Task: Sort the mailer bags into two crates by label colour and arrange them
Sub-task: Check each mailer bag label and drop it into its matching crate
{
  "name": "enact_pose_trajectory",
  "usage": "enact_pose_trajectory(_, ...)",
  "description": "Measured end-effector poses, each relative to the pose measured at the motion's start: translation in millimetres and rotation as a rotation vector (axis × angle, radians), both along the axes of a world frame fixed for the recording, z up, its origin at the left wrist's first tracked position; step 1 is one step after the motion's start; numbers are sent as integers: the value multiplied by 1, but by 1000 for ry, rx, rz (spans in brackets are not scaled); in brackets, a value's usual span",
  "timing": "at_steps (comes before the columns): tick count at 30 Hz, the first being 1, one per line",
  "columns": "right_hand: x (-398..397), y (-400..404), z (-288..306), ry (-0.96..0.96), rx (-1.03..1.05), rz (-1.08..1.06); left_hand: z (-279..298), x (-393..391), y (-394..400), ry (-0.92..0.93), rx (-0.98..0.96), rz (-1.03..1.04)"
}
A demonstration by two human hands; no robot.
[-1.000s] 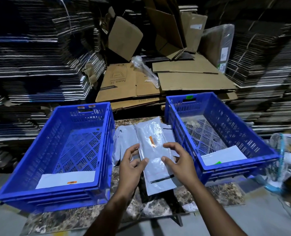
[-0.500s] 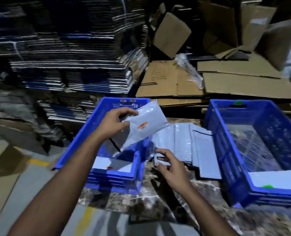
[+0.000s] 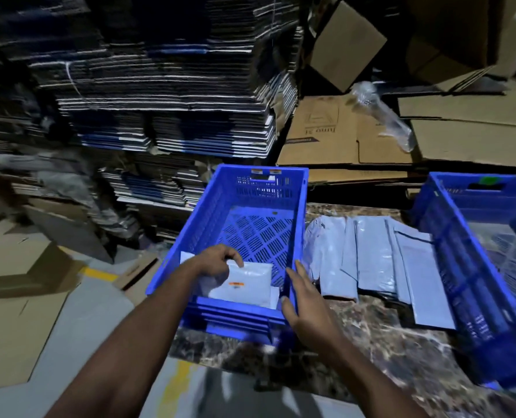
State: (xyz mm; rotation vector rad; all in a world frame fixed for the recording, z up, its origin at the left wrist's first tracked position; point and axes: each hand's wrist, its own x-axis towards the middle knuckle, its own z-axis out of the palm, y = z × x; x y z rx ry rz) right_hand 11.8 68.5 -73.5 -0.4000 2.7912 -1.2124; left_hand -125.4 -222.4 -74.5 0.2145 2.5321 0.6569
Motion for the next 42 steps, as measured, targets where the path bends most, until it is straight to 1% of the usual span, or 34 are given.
enact_pose_trajectory(2,0,0,0,-15,44,-10,7,13,13,-84,-38,-25)
enact_pose_trajectory(5,0,-3,0,-5,121,-19,-6,18,17,-173,-125,-65)
enact_pose_trajectory(8,0,-3,0,27,166,-10,-13,16,24,-228,-127,-23)
enact_pose_trajectory(9,-1,-2,0,46,167,2,-10,13,29,-213,-131,-29)
enact_pose_trajectory(11,-4,6,-1,72,105,13,-1,10,44,-76,-144,-43)
enact_pose_trajectory(12,-6,13,-2,79,57,-2,6,9,55,22,-110,-36)
enact_pose_trajectory(15,-21,45,-11,111,6,-152,26,18,100,349,91,10)
enact_pose_trajectory(17,-33,76,-19,112,10,-297,33,31,136,500,201,31)
enact_pose_trajectory(18,-39,94,-25,104,19,-373,34,38,155,526,234,39)
enact_pose_trajectory(20,-51,130,-37,84,74,-514,30,50,188,508,245,60)
enact_pose_trajectory(23,-63,180,-55,24,244,-660,18,62,219,485,125,61)
enact_pose_trajectory(25,-65,203,-63,-55,367,-665,13,65,225,503,48,71)
enact_pose_trajectory(27,-64,216,-66,-132,437,-636,11,67,226,519,11,80)
enact_pose_trajectory(31,-65,231,-68,-206,484,-553,13,70,230,563,-28,49)
enact_pose_trajectory(34,-61,239,-65,-212,442,-612,16,71,231,570,-33,57)
enact_pose_trajectory(37,-56,244,-57,-183,335,-682,17,74,233,590,-60,47)
enact_pose_trajectory(39,-52,244,-45,-156,174,-749,18,76,232,628,-26,43)
enact_pose_trajectory(41,-44,241,-26,-126,-74,-783,19,79,233,708,-11,-29)
enact_pose_trajectory(42,-39,238,-14,-124,-229,-780,20,82,236,738,3,-66)
